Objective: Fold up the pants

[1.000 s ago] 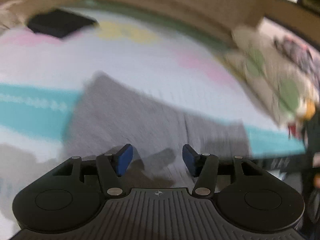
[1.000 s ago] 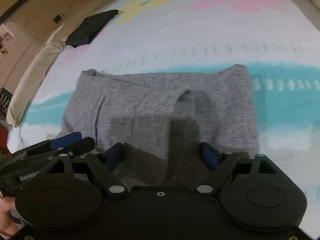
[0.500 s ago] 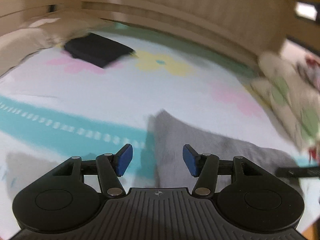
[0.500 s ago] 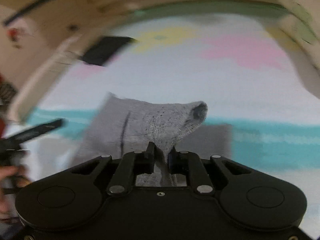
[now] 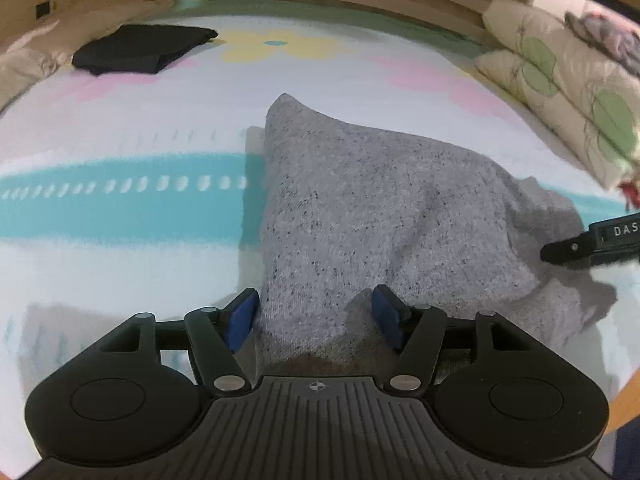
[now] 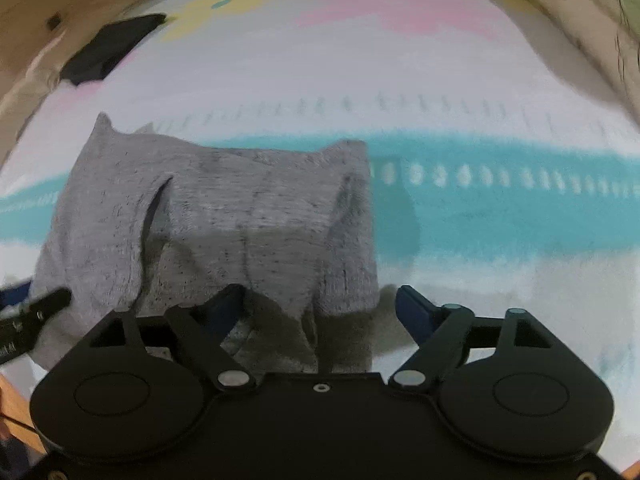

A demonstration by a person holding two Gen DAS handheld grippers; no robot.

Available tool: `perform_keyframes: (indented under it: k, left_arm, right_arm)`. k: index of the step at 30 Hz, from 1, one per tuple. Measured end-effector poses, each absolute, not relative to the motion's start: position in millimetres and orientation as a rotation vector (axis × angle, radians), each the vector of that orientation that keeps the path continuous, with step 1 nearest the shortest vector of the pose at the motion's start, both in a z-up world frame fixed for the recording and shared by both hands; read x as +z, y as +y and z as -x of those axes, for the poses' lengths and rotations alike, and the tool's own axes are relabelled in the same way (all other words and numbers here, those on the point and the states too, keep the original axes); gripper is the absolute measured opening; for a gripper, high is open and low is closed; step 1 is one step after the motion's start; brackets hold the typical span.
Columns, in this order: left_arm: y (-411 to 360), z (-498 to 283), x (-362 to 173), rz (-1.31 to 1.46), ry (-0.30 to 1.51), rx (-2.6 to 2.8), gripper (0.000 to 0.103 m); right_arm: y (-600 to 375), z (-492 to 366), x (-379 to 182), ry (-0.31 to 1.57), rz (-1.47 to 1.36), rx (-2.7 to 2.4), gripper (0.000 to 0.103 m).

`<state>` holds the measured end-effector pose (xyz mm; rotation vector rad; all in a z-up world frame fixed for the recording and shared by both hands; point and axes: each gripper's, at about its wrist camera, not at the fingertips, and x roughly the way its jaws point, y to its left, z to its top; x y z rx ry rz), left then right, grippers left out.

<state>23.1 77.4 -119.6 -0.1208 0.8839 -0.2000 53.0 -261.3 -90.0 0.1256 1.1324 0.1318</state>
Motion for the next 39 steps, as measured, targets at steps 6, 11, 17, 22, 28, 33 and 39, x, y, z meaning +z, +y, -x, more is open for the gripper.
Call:
perform_keyframes:
  k: [6, 11, 17, 22, 28, 33, 39]
  left_arm:
    - [85, -28, -122, 0.188, 0.889, -0.175, 0.075]
    - [82, -36, -126, 0.173, 0.881, -0.157, 0.085]
    - [74, -47, -126, 0.113, 0.892, -0.155, 0.093]
    - [81, -36, -120, 0.121, 0.931, -0.131, 0.093]
    - [96, -1, -104, 0.235, 0.934, -0.057, 0.092]
    - [105, 32, -79, 0.207, 0.801, 0.068, 0.091]
    - [84, 31, -85, 0.057, 0.766, -0.002, 0.091]
  right_arm:
    - [-283, -50, -95, 1.153, -0.253, 0.157, 0.089]
    - [-274, -43, -99, 1.123, -0.225, 0.206, 0.102]
    - [-269, -36, -99, 1.079, -0.231, 0.217, 0.103]
    - [-274, -32, -99, 1.075, -0.257, 0.235, 0.103]
    - [-293, -38, -93, 1.13, -0.377, 0.191, 0.102]
    - [-314, -27, -65, 1.059, -0.486, 0.1, 0.102]
    - [-269, 6, -24, 0.855, -0.231, 0.276, 0.102]
